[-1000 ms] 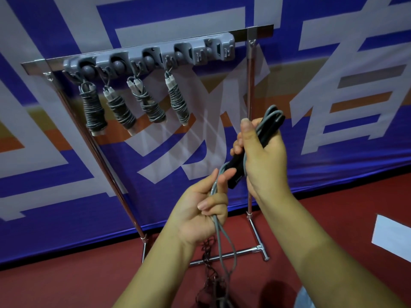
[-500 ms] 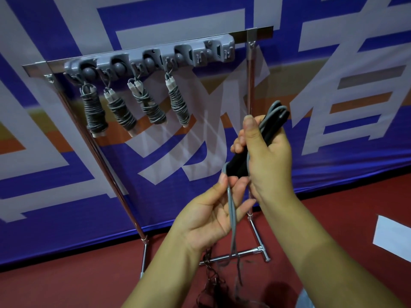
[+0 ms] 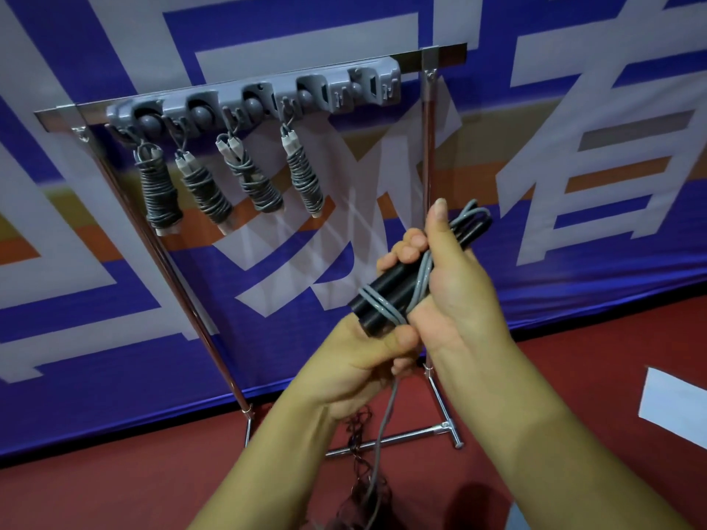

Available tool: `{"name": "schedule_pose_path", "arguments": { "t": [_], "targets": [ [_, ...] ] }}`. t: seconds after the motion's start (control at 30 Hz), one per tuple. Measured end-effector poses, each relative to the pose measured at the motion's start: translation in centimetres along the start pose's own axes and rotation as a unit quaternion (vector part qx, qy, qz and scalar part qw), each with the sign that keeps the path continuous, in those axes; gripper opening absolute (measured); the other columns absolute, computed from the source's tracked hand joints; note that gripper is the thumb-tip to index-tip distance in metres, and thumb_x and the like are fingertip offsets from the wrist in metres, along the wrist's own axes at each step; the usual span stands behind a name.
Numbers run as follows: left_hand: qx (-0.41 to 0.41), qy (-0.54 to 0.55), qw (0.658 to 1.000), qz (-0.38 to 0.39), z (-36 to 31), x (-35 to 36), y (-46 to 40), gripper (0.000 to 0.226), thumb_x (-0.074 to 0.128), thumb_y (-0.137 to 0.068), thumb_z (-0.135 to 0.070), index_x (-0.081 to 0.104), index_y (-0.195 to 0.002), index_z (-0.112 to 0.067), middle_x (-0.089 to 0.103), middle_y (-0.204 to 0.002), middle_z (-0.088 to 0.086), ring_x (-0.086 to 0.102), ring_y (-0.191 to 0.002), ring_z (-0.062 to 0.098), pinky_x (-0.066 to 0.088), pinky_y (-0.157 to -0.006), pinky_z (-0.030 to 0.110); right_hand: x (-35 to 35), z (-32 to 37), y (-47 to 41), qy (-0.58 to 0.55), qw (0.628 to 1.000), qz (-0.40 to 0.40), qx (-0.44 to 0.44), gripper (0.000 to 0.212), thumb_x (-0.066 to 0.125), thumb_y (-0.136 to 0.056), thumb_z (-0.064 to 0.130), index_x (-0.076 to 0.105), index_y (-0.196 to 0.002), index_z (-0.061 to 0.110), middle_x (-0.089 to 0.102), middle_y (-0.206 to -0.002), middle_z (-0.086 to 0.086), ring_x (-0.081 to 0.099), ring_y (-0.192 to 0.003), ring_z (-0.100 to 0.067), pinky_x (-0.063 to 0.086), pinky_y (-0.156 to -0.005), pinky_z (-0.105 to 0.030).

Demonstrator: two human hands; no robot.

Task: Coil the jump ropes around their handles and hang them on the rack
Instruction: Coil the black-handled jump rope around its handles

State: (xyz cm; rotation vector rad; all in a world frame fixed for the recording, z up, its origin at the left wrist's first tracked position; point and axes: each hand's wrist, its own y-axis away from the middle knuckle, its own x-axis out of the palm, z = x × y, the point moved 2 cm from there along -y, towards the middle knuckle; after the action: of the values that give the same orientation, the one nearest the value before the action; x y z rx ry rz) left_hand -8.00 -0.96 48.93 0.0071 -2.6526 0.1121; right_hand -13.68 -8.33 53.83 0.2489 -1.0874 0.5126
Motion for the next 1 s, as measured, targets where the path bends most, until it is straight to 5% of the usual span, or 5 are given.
{"name": "schedule_pose_path", "arguments": {
  "t": [0.23,0.4,0.63,0.8,1.0],
  "targets": [
    [0.016,-0.334,0.937,-0.102,-3.3,-2.1,0.4,0.033,0.066,-0.075,0.015,0.074,-0.065,-0.016,0.066,-0.060,0.000,0.059,-0.056,0.008,0.050,-0.060,0.021,0.4,0.9,0.8,-0.008,0.989,0.035,0.141,0.031,0.052,-0.093,0.035,0.049,-0.068,0.017,0.039,-0.048,0.005,0.043,-0.037,-0.008,0.046,-0.044,-0.021],
    [0.033,-0.407,0.906,-0.110,-5.4,-2.9,1.1,0.021,0.066,-0.078,0.005,0.071,-0.069,-0.013,0.064,-0.063,0.010,0.057,-0.058,0.014,0.050,-0.058,0.020,-0.2,0.9,1.2,0.048,0.988,0.065,0.133,0.027,0.062,-0.074,0.031,0.041,-0.071,0.015,0.039,-0.052,0.004,0.042,-0.043,-0.008,0.046,-0.049,-0.023],
    [-0.003,-0.552,0.822,-0.140,-5.6,-2.6,1.5,0.012,0.075,-0.078,-0.009,0.067,-0.071,-0.015,0.061,-0.054,-0.006,0.052,-0.051,0.005,0.046,-0.055,0.019,-1.3,0.1,2.1,0.227,0.971,0.069,0.018,0.020,0.054,-0.094,0.019,0.042,-0.078,0.014,0.042,-0.055,0.003,0.043,-0.047,-0.009,0.045,-0.054,-0.027],
    [-0.001,-0.559,0.811,-0.171,-4.9,-1.8,1.8,0.015,0.066,-0.083,-0.008,0.071,-0.083,-0.022,0.071,-0.079,0.007,0.066,-0.080,0.028,0.053,-0.078,0.044,-2.2,-0.7,1.8,0.306,0.948,0.047,-0.072,0.022,0.056,-0.094,0.015,0.043,-0.076,0.014,0.046,-0.051,0.007,0.045,-0.048,-0.010,0.045,-0.054,-0.026],
    [0.061,-0.650,0.726,-0.214,-3.4,0.3,2.2,0.034,0.069,-0.076,-0.047,0.063,-0.102,-0.025,0.062,-0.083,-0.010,0.055,-0.070,0.001,0.043,-0.064,0.017,-2.5,-1.1,1.6,0.279,0.956,0.004,-0.085,0.017,0.057,-0.094,0.018,0.047,-0.081,0.014,0.048,-0.051,0.006,0.048,-0.051,-0.010,0.048,-0.056,-0.027]
  ]
}}
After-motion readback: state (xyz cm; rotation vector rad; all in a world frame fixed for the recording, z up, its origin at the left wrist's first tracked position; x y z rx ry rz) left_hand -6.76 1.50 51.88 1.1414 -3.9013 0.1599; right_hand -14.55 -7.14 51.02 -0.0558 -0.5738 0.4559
